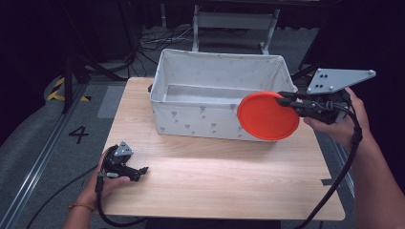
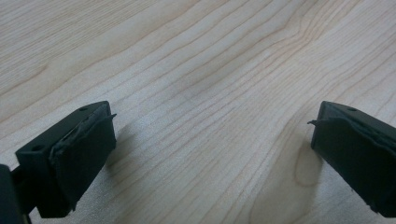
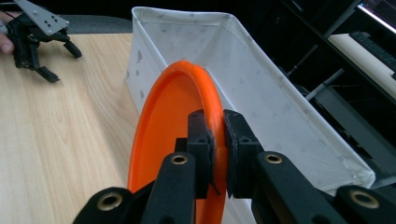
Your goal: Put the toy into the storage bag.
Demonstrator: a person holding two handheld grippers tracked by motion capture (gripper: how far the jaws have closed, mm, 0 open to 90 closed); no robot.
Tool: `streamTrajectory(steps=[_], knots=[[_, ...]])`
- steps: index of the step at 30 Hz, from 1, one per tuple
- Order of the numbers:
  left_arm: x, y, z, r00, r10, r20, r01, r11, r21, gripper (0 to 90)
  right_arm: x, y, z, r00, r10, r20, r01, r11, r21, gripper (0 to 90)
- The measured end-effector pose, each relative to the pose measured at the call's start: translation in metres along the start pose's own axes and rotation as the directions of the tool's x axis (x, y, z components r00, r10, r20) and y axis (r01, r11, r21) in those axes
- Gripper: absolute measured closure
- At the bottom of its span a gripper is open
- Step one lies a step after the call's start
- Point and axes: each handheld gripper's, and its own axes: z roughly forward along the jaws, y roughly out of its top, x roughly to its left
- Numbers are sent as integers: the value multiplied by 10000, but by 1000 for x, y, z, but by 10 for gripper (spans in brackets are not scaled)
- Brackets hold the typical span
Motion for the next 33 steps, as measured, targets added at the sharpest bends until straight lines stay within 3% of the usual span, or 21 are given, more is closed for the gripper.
streamTrajectory(steps=[12, 20, 33], knots=[[0, 0, 0, 10000, 3, -12, -3, 10000, 2, 2, -23, 22, 1, 9993, 114, 345, -107, 9998, -188, 822], [0, 0, 0, 10000, -1, 1, 1, 10000, 1, 2, -41, 32, 14, 9983, 271, 511, -271, 9996, -15, 822], [1, 0, 1, 10000, 40, 29, -40, 10000, -15, 2, -72, 42, 69, 9957, 466, 806, -509, 9973, 521, 822]])
